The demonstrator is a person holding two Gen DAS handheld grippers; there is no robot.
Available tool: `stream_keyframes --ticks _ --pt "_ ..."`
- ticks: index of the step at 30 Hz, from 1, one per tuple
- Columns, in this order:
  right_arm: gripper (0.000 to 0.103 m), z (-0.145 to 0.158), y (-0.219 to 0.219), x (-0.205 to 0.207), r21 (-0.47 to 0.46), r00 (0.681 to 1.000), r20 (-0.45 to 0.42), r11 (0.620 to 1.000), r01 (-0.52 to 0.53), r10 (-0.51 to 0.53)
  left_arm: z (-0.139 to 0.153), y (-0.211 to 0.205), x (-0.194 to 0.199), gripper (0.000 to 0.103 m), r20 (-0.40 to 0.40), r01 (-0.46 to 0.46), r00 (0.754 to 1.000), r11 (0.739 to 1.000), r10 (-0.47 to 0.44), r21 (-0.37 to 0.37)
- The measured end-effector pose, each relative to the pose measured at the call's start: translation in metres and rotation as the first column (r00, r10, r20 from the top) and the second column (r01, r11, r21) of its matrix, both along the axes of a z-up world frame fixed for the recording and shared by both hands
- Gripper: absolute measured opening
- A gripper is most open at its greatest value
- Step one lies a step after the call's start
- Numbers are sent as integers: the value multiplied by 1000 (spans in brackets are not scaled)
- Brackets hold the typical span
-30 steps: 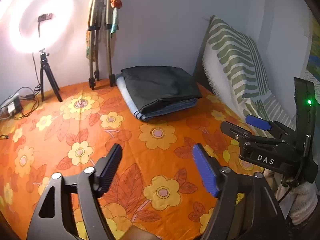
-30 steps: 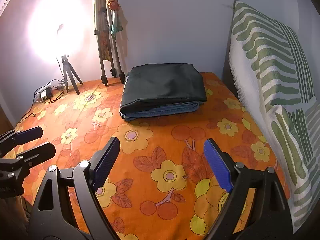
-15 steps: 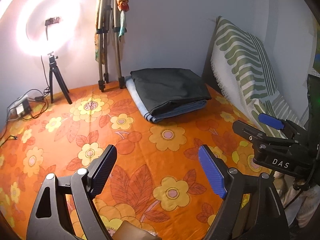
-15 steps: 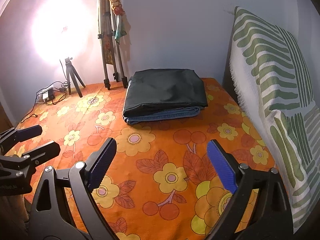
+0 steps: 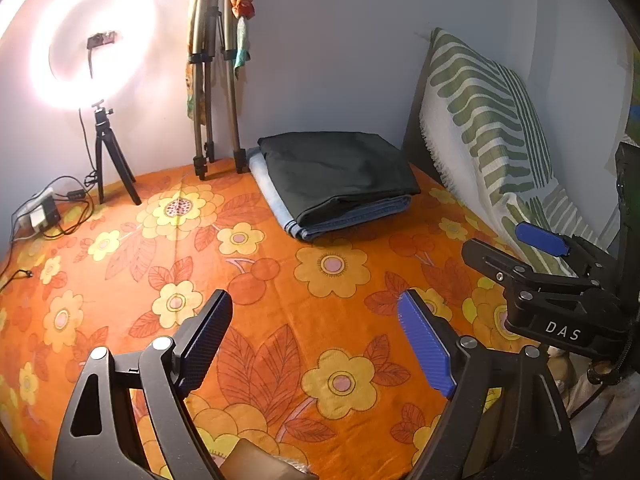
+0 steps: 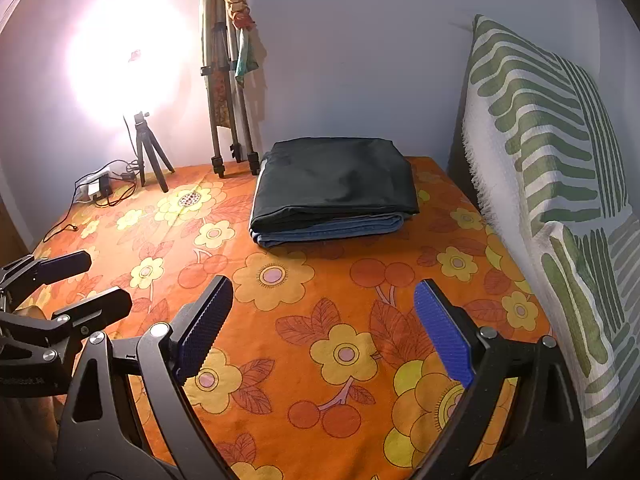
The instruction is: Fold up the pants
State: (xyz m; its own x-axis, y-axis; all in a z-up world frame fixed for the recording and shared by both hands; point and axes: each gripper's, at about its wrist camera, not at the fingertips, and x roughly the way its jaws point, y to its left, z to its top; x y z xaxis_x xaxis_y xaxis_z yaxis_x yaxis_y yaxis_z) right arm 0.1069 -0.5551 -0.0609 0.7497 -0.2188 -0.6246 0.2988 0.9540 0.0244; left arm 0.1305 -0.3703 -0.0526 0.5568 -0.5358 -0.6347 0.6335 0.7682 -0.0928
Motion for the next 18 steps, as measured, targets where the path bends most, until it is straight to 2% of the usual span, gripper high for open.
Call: stream_keyframes --ticks 18 --pt "94 0 3 0 -6 1000 -5 1000 -6 6 0 2 1 85 -4 -5 1000 1000 5 -7"
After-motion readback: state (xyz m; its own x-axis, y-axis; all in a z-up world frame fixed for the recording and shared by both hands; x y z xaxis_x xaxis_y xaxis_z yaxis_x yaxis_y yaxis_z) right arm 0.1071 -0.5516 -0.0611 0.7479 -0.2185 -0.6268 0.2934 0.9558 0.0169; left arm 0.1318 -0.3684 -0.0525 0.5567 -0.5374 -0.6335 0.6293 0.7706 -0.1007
